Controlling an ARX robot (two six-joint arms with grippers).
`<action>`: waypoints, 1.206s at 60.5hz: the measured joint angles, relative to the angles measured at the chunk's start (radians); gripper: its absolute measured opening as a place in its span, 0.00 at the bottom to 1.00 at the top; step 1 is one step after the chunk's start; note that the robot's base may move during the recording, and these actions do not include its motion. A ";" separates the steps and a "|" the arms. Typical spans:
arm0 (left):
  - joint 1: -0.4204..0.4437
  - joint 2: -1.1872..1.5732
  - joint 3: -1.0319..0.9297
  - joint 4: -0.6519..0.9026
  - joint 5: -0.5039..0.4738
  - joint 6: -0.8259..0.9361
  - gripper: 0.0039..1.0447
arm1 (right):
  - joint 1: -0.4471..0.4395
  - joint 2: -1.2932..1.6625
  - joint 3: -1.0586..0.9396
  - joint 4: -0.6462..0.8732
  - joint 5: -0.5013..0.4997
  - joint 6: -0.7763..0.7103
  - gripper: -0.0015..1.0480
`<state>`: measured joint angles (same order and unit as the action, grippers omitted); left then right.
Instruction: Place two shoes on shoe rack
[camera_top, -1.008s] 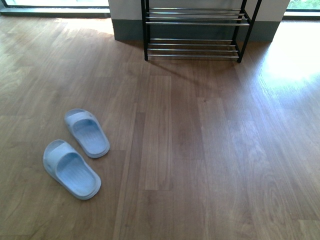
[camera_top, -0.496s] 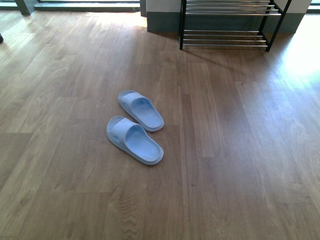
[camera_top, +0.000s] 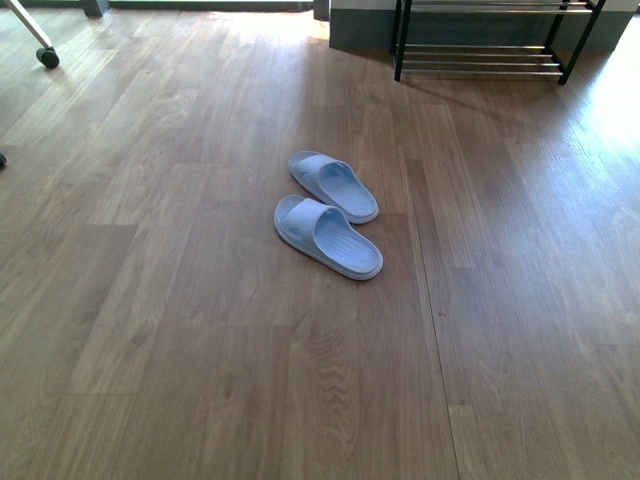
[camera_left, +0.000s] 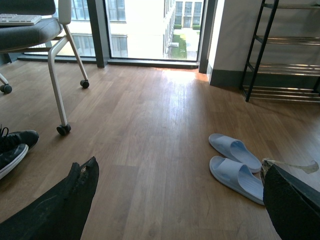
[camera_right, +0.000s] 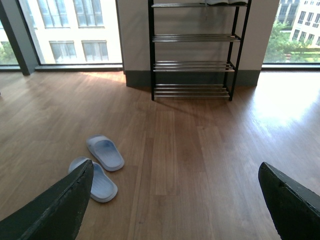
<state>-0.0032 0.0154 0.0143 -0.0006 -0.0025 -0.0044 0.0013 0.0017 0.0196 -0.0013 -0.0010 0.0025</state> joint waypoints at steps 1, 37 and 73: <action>0.000 0.000 0.000 0.000 0.000 0.000 0.91 | 0.000 0.000 0.000 0.000 0.000 0.000 0.91; 0.000 0.000 0.000 0.000 0.001 0.000 0.91 | 0.000 0.001 0.000 0.000 0.000 0.000 0.91; 0.000 0.000 0.000 0.000 0.003 0.000 0.91 | 0.000 0.001 0.000 0.000 0.004 0.000 0.91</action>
<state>-0.0032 0.0154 0.0143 -0.0006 0.0002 -0.0044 0.0013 0.0025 0.0196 -0.0013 0.0029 0.0025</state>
